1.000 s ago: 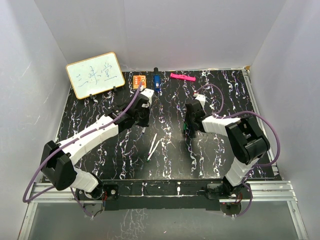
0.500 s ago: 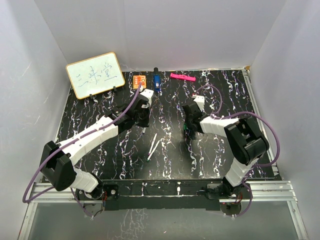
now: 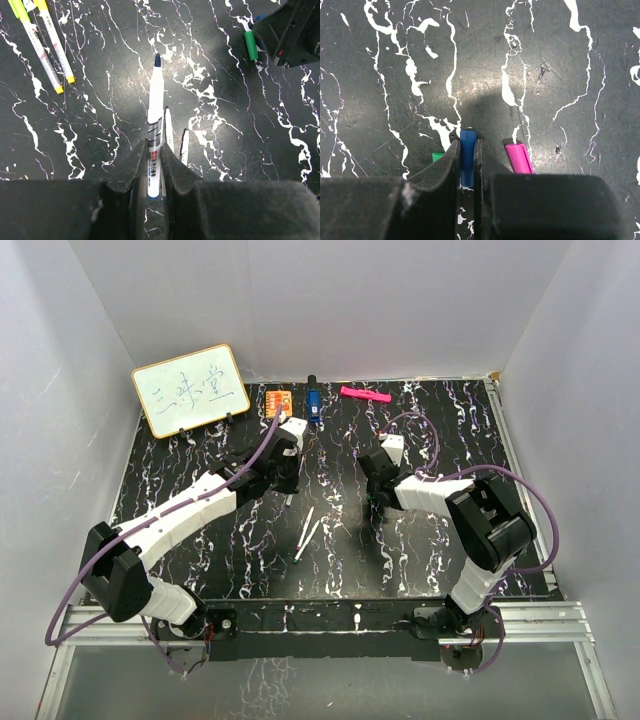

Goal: Insert the pens into the pen caps

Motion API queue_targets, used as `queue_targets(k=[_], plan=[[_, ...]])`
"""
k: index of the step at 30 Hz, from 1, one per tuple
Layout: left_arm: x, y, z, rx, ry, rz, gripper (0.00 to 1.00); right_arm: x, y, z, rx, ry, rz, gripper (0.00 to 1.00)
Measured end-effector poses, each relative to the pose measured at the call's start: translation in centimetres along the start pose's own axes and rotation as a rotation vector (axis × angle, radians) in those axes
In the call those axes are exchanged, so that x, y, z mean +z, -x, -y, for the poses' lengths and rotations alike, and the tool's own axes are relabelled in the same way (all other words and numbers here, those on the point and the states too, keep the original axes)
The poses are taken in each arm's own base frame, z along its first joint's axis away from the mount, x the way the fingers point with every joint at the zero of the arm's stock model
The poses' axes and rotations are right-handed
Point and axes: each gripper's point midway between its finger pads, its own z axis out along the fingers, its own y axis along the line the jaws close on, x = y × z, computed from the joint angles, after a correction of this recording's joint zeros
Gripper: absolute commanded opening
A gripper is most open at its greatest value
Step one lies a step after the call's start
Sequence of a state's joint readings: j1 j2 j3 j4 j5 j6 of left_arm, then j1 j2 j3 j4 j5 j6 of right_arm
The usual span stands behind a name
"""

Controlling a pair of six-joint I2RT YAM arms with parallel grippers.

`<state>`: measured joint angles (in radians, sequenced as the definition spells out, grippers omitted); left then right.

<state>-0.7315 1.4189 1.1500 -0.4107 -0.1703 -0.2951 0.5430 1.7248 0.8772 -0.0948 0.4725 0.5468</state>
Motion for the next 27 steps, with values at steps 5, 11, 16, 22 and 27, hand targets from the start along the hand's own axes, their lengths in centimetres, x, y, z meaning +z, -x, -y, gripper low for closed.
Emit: queue_targets(k=[5,11,16,22,27], plan=[[0.0,0.0,0.4,-0.002,-0.025,-0.002,0.00,-0.1,0.0,0.0,-0.002,-0.005,-0.009,0.00],[0.3,-0.8,0.9,-0.012,-0.056,-0.008,0.00,-0.6,0.2,-0.1,-0.053,0.000,-0.039,0.00],[0.1,-1.2,1.3,-0.027,-0.089,0.012,0.00,-2.0,3.2,-1.4,-0.068,0.071,0.019,0.00],[0.4,-0.9,2.8,-0.052,-0.171,0.038,0.00,-6.7,10.4,-3.7,0.015,0.247,0.233,0.00],[1.1,-1.5,5.2,-0.090,-0.316,0.064,0.00,-11.2,14.1,-3.7,0.116,0.405,0.449,0.00]])
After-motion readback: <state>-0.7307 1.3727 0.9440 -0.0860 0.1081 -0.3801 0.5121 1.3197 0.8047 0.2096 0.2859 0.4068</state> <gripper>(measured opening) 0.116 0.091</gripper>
